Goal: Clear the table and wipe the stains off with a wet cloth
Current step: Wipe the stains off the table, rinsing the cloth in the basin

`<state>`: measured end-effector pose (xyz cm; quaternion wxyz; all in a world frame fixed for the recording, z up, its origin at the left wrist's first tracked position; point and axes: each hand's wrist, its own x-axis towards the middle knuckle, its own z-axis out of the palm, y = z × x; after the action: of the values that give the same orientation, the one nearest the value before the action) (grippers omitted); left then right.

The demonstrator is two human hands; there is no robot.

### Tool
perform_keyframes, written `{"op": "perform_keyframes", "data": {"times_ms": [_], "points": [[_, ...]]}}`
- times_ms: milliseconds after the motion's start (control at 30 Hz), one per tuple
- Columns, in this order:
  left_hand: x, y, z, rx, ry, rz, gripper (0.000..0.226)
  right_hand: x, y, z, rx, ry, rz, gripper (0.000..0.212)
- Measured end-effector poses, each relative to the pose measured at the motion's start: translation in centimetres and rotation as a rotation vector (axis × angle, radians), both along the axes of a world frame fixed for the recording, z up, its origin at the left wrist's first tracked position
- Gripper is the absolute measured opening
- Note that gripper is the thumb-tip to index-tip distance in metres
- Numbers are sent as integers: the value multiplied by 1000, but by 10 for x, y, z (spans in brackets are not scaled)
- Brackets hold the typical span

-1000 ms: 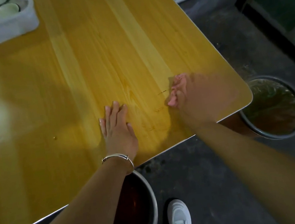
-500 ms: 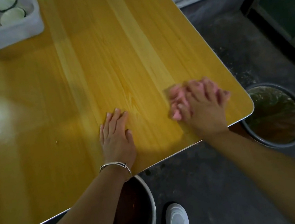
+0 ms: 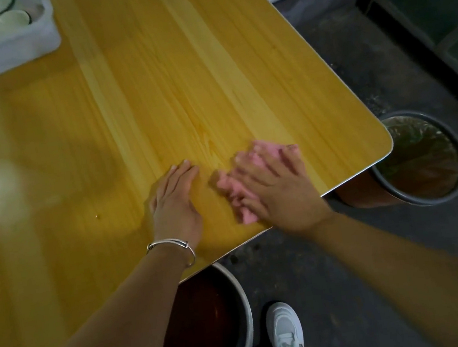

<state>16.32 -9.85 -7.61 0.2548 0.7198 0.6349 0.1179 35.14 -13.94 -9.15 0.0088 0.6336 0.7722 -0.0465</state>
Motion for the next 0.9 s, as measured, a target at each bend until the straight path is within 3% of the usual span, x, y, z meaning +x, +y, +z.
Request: {"op": "perform_keyframes", "data": {"times_ms": [100, 167, 233, 300, 400, 533, 600, 733, 800, 900], "points": [[0, 1, 1, -30, -10, 4, 60, 43, 2, 3, -21, 19, -377, 63], [-1, 1, 1, -30, -21, -3, 58, 33, 4, 3, -5, 71, -620, 65], [-3, 2, -1, -22, -38, -10, 56, -3, 8, 5, 11, 82, -723, 72], [-7, 3, -4, 3, -66, -17, 56, -45, 6, 2, -22, 54, -584, 76], [-13, 9, -6, 82, -139, -62, 60, -86, -1, 3, -12, 57, -293, 56], [-19, 11, -3, 105, -110, -56, 55, -51, 10, 2, 19, 42, 32, 50], [-19, 11, -1, 76, -49, -13, 53, -17, 22, 1, 33, -1, -85, 50], [-19, 15, 1, 33, -54, 6, 51, 3, 54, 6, -12, 110, -733, 50], [-19, 17, -1, 37, -64, 13, 51, -24, 62, 12, -14, 129, -715, 52], [-20, 18, -4, 88, -96, 17, 46, -80, 53, 9, -24, 151, -294, 54]]}}
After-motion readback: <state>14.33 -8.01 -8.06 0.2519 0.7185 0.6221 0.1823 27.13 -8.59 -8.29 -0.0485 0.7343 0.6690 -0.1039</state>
